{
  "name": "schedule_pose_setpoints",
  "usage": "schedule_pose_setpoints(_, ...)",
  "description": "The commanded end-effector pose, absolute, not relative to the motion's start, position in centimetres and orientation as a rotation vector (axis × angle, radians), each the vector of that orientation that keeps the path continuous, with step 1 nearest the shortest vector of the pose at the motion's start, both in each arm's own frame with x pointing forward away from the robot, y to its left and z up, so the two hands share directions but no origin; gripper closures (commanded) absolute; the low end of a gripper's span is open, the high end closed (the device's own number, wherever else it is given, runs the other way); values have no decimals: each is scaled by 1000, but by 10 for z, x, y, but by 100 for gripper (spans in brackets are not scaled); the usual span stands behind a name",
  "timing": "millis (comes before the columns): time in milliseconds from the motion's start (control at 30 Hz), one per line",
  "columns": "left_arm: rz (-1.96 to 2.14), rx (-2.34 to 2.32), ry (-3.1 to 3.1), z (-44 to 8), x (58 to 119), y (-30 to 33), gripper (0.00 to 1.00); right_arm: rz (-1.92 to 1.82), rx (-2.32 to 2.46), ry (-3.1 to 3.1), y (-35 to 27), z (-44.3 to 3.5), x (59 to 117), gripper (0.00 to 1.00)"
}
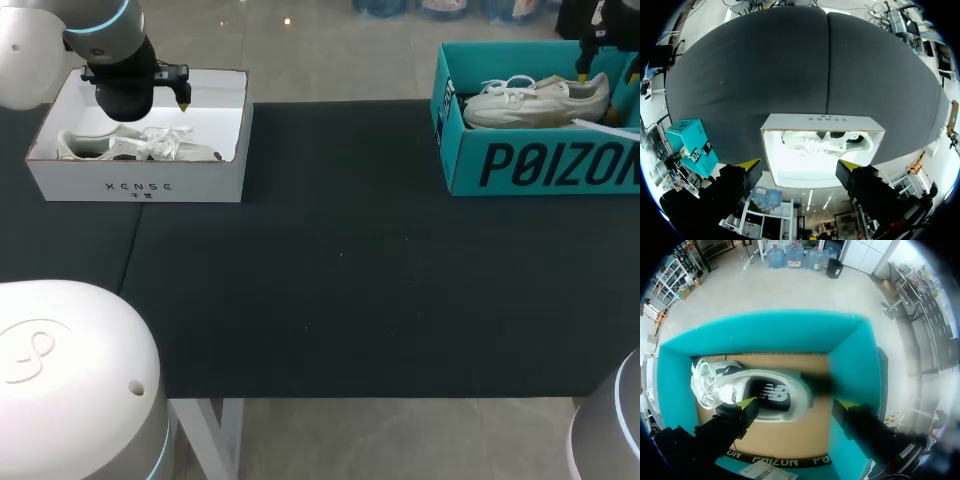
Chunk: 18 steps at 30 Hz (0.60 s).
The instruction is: Take the shoe out of the shoebox, open the shoe tongue, remove and reinsert the insole, then place the shoe into the shoebox
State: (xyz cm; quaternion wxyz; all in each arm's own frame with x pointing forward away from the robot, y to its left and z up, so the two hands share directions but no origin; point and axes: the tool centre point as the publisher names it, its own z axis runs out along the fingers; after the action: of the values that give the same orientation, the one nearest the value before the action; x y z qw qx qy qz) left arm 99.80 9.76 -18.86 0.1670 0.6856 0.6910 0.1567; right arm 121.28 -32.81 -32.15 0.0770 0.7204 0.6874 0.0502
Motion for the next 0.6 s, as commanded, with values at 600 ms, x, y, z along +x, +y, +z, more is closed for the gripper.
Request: schedule_pose_setpoints(600, 448, 1952, 1965, -188, 998, 98, 0, 0, 2237, 2117, -341, -340, 1236, 20)
